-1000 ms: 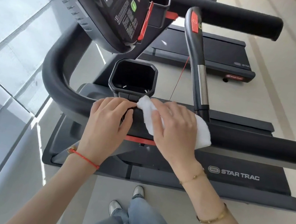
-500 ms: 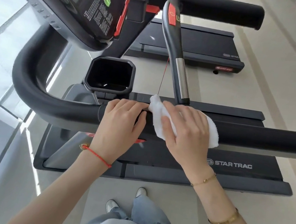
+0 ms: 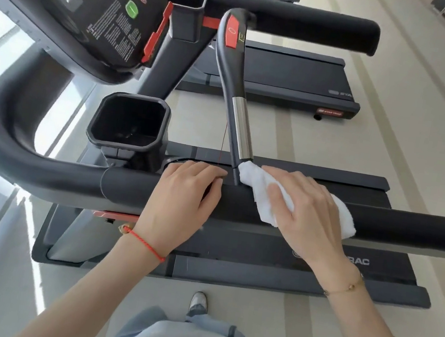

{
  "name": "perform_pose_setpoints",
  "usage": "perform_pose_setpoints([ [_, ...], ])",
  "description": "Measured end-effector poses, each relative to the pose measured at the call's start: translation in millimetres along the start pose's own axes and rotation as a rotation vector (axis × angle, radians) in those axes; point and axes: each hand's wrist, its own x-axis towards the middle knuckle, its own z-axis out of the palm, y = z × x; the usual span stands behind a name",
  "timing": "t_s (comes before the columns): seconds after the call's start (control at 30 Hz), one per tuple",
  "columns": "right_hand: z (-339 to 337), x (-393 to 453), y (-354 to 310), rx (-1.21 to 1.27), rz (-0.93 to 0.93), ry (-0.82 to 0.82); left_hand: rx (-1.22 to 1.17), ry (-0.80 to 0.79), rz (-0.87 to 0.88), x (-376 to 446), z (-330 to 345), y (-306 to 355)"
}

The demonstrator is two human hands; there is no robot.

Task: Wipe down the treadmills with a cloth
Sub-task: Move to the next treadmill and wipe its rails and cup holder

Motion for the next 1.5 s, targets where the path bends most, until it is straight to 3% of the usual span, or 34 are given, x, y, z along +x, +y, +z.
perform_pose_setpoints([
  [0.37, 2, 61, -55, 0.267, -0.143, -0.069, 0.050, 0.208, -0.145, 9, -55, -53],
  [0.57, 26, 122, -97, 0.264, -0.246, -0.075, 0.129, 0.308, -0.257, 8, -92, -111],
  [0.77, 78, 194, -142, 0.118, -0.311, -0.179, 0.137, 0.199, -0.322, 19, -110, -156],
  [0.9, 105, 210, -153, 0.162, -0.278, -0.403, 0.099, 0.118, -0.325, 31, -110, -172],
  [1.03, 111, 200, -141, 0.109, -0.283, -0.510, 0.060, 0.027, -0.279, 42, -107, -186],
  [1.23, 109, 194, -134, 0.318, -0.186, -0.525, 0.027, 0.016, -0.236, 46, -100, -195],
  [1.5, 121, 221, -160, 0.175, -0.301, -0.598, -0.059, -0.051, -0.259, 46, -97, -201],
])
